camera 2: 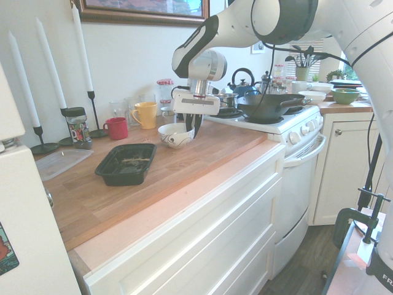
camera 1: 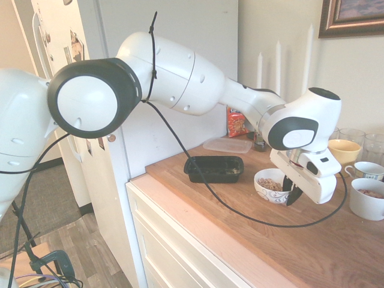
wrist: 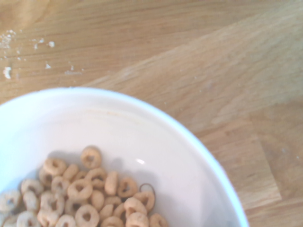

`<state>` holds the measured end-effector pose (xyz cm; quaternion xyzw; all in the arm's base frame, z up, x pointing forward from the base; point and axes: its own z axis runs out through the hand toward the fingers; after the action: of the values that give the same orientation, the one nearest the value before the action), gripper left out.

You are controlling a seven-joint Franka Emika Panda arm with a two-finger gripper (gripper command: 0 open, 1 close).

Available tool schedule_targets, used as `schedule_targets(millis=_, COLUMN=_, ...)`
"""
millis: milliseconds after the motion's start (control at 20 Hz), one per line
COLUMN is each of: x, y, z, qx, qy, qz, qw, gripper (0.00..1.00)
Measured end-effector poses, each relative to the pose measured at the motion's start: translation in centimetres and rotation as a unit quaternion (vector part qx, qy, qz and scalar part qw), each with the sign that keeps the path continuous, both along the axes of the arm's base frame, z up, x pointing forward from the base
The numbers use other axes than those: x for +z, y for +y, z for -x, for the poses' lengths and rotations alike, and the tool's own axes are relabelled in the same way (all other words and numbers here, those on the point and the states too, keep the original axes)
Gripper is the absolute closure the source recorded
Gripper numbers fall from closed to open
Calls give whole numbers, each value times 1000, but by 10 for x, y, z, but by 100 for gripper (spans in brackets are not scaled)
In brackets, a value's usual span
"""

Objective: Pour the cereal into the box

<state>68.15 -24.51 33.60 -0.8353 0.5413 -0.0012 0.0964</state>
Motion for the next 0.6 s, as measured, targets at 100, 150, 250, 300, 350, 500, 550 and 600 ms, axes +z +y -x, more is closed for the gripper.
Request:
schedule_targets(millis=100, x=3, y=2, z=-2, qx=1, qy=-3, qz=0, qw=1000, gripper=100)
schedule_targets(millis=150, x=2, y=3, z=-2, qx=2, qy=-3, qz=0, qw=1000, gripper=100)
schedule_targets(millis=250, x=2, y=4, z=-3, qx=3, qy=-3, qz=-1, qw=1000, gripper=100)
schedule_targets(millis=300, x=2, y=4, z=-3, qx=3, qy=-3, qz=-1, qw=1000, gripper=100)
schedule_targets(millis=350, x=2, y=5, z=-3, qx=3, qy=-3, qz=-1, qw=1000, gripper=100)
schedule_targets(millis=500, x=6, y=7, z=-6, qx=6, qy=-7, qz=0, qw=1000, gripper=100)
schedule_targets(millis=550, x=8, y=10, z=-7, qx=8, qy=-9, qz=1, qw=1000, gripper=100)
schedule_targets(millis=600, x=11, y=12, z=-9, qx=10, qy=-12, qz=2, qw=1000, gripper=100)
